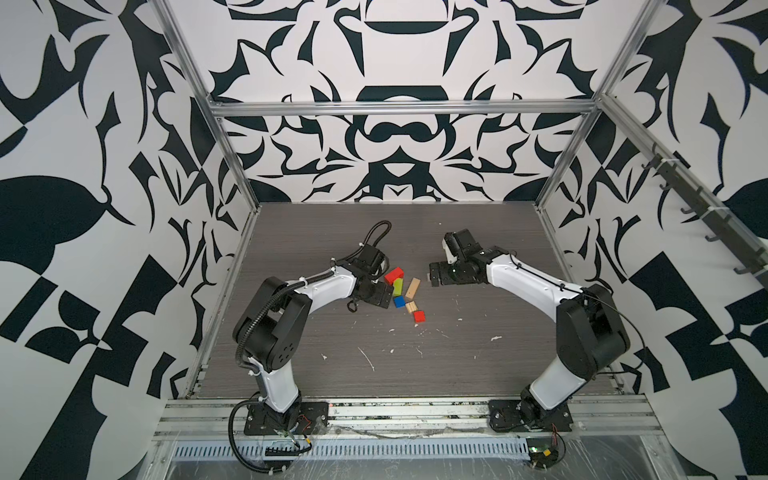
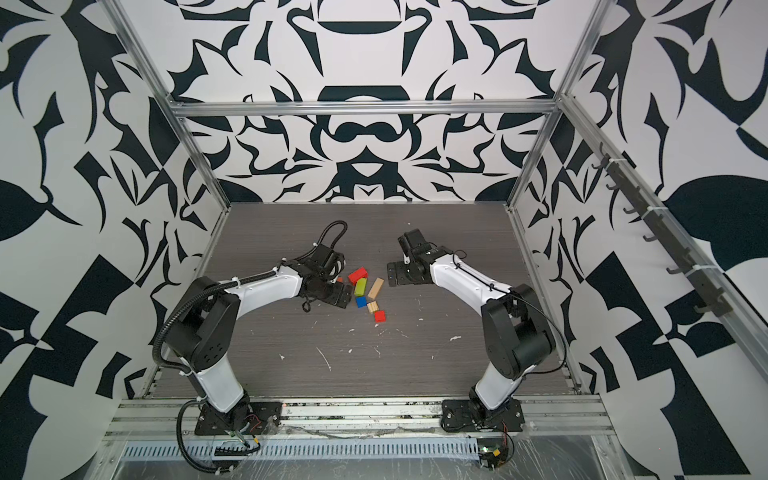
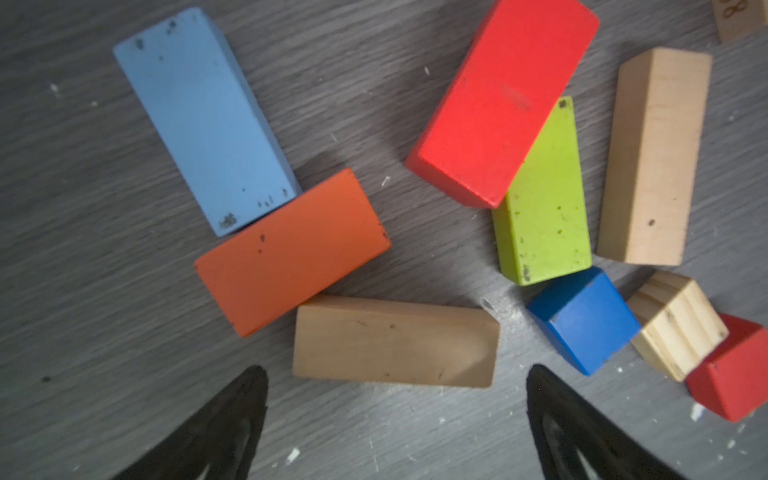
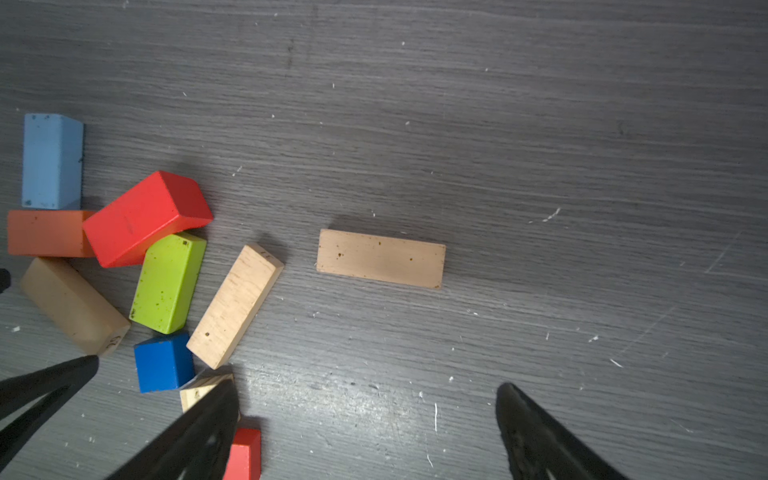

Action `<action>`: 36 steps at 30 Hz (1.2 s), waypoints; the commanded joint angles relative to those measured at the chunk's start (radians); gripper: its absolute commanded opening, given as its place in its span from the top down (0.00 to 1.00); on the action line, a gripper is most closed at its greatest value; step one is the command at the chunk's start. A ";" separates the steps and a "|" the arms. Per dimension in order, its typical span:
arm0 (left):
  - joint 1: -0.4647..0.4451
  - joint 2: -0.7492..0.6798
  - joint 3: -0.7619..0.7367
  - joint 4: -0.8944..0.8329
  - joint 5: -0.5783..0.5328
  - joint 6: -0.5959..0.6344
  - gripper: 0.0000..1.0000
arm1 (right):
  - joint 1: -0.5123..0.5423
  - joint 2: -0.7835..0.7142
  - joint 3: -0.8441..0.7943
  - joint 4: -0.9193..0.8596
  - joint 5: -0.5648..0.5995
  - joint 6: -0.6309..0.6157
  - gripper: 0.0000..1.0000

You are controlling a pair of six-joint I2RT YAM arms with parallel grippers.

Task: Build the wood block tower

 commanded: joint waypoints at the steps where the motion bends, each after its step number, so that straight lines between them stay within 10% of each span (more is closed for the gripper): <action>1: -0.003 0.025 0.033 -0.003 0.004 0.045 0.00 | 0.002 0.001 0.026 -0.013 0.002 -0.002 0.01; 36: -0.049 0.098 0.055 0.006 -0.116 -0.005 0.27 | 0.002 -0.021 0.002 -0.021 0.013 -0.014 0.01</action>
